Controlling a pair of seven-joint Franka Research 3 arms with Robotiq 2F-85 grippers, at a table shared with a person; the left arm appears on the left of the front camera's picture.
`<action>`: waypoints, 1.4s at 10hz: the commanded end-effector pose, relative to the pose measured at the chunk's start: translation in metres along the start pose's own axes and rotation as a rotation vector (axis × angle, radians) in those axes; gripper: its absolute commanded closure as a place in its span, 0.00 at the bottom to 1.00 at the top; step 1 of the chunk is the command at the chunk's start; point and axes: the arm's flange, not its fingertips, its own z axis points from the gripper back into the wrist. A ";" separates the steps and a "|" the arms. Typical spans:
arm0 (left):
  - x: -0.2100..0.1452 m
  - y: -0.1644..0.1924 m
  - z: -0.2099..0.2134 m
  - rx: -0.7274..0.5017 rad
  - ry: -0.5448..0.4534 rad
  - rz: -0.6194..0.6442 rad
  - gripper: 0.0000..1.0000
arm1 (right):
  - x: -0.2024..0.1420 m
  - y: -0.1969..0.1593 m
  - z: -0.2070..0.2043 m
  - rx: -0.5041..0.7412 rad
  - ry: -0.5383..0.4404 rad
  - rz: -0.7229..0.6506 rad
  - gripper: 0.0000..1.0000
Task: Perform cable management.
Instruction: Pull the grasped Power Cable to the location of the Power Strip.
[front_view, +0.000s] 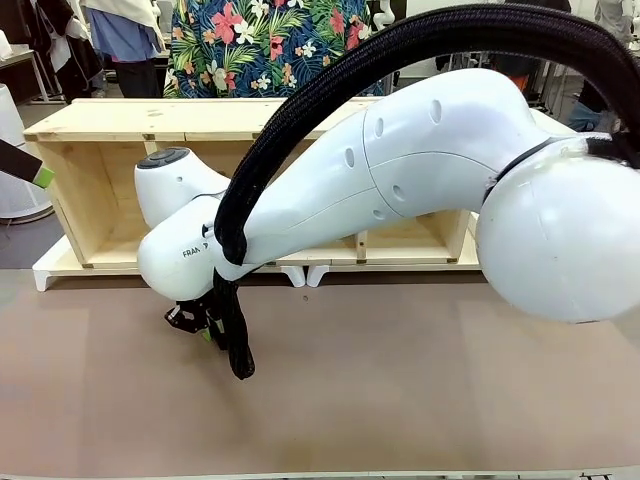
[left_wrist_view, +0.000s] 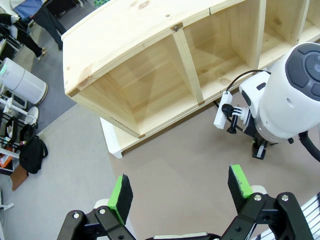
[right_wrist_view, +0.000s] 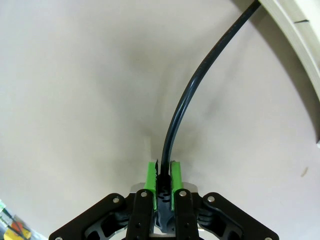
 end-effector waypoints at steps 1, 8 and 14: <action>0.002 0.000 -0.001 0.003 -0.011 0.000 0.00 | -0.023 0.009 0.015 -0.029 0.012 -0.041 0.86; 0.002 0.000 -0.001 0.003 -0.011 0.000 0.00 | -0.116 0.020 0.066 -0.073 0.018 -0.080 0.86; 0.002 0.000 -0.001 0.003 -0.011 0.000 0.00 | -0.195 0.022 0.100 -0.107 -0.079 -0.148 0.86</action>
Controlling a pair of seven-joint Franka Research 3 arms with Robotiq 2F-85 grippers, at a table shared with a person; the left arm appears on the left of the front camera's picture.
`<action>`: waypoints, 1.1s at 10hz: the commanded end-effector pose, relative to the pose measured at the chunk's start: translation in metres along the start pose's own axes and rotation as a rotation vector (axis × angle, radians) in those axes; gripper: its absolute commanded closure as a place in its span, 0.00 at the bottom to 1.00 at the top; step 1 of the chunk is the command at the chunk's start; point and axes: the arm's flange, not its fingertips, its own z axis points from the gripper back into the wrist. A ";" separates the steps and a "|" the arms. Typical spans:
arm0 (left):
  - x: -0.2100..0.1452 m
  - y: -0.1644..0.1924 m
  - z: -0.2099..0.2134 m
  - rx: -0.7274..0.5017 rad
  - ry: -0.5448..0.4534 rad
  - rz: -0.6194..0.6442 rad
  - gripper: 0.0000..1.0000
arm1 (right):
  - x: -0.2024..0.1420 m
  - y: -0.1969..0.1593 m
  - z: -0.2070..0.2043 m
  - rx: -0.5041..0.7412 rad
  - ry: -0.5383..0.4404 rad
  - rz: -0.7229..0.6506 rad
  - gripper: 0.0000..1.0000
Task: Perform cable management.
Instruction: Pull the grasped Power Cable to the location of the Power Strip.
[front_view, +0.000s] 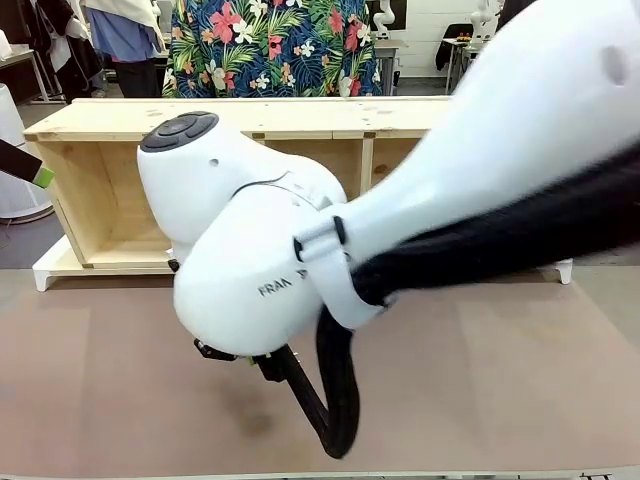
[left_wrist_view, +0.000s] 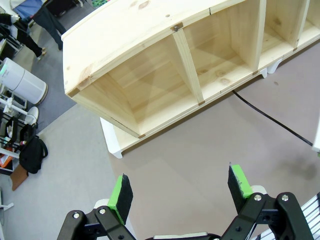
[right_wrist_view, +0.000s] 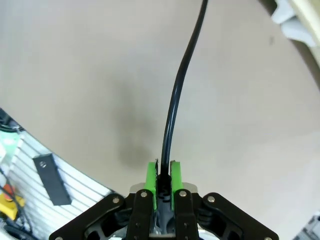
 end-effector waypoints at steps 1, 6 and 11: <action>0.002 0.000 -0.001 0.003 -0.011 0.000 0.00 | -0.030 -0.004 0.007 -0.008 -0.053 -0.080 0.86; 0.002 0.000 -0.001 0.003 -0.011 0.000 0.00 | -0.030 -0.007 0.012 -0.027 -0.054 -0.074 0.86; 0.002 0.000 -0.001 0.003 -0.011 0.000 0.00 | -0.034 -0.008 0.011 -0.034 -0.063 -0.081 0.86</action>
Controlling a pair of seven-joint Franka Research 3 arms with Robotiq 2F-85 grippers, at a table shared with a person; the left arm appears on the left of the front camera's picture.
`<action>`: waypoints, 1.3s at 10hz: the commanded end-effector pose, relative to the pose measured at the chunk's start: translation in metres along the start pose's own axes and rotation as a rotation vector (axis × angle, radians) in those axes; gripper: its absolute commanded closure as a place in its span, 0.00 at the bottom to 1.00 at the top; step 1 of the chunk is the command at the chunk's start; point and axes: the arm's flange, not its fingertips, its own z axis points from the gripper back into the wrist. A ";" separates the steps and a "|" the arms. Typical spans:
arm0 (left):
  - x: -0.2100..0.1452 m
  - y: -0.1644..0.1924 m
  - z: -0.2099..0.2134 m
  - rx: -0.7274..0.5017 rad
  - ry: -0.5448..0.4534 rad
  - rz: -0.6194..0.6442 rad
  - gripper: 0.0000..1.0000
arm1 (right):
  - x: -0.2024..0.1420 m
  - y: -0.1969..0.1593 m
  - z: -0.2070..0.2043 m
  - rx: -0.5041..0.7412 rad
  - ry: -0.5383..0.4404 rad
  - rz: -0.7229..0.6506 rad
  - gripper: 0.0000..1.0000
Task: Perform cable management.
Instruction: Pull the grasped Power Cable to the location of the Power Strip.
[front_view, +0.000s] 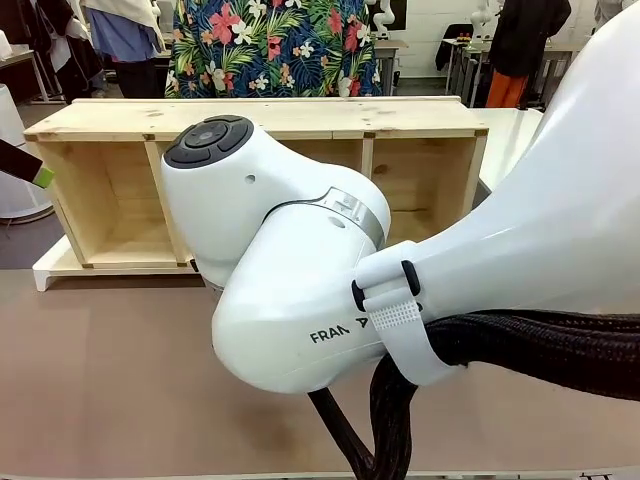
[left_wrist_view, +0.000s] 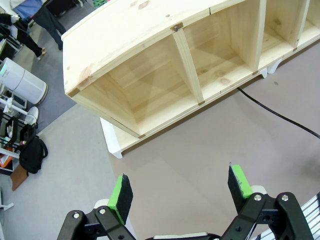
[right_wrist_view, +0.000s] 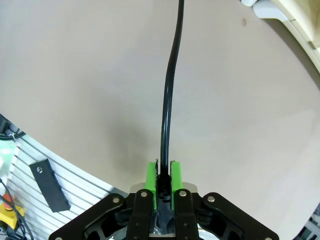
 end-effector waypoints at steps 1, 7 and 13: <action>0.002 0.000 -0.001 0.003 -0.011 0.000 0.00 | -0.008 0.004 0.001 -0.019 0.028 0.027 0.86; 0.002 0.000 -0.001 0.003 -0.011 0.000 0.00 | -0.075 -0.040 0.019 -0.045 0.066 -0.067 0.86; 0.002 0.000 -0.001 0.003 -0.011 0.000 0.00 | -0.115 -0.124 0.030 -0.012 0.047 -0.286 0.86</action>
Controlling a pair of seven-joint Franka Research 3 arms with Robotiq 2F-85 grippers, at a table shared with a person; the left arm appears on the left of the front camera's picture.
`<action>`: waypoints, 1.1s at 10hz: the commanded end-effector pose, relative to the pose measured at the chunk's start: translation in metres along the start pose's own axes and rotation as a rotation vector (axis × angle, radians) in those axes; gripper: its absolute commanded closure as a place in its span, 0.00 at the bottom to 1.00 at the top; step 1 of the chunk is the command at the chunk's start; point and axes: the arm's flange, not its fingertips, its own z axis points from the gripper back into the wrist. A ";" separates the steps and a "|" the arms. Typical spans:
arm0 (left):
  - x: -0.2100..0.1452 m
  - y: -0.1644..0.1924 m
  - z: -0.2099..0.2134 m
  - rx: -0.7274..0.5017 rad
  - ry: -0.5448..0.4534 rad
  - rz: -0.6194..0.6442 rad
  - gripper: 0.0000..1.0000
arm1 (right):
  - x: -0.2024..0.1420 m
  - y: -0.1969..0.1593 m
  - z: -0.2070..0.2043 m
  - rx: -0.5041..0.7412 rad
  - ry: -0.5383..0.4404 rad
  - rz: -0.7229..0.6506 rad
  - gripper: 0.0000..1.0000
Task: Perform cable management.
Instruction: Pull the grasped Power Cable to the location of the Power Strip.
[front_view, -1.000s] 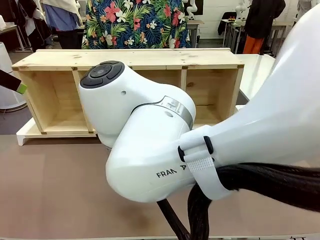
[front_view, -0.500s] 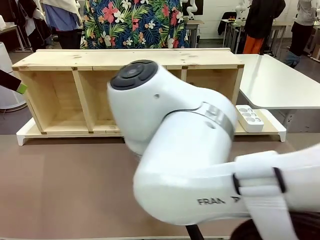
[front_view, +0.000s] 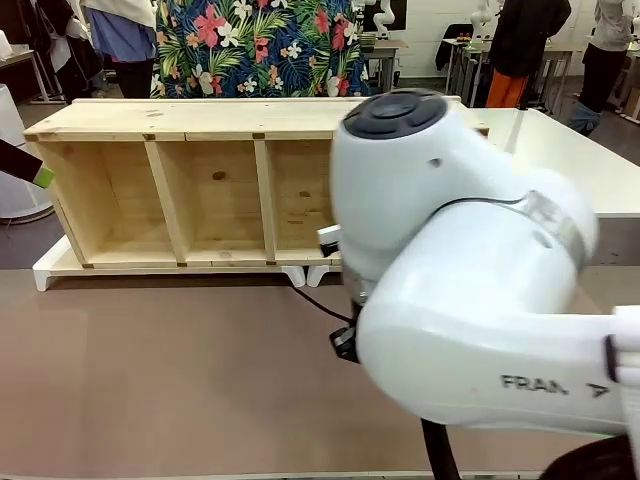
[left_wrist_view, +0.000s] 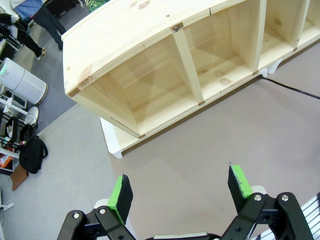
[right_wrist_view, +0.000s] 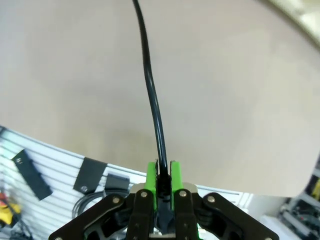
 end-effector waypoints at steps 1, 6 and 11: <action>0.002 0.000 -0.001 0.003 -0.011 0.000 0.00 | -0.019 -0.031 0.004 0.026 0.013 -0.063 0.86; 0.002 0.000 -0.001 0.003 -0.011 0.000 0.00 | -0.039 -0.081 0.007 0.021 0.006 -0.217 0.86; 0.002 0.000 -0.001 0.003 -0.011 0.000 0.00 | -0.004 -0.054 0.025 0.005 -0.009 -0.158 0.86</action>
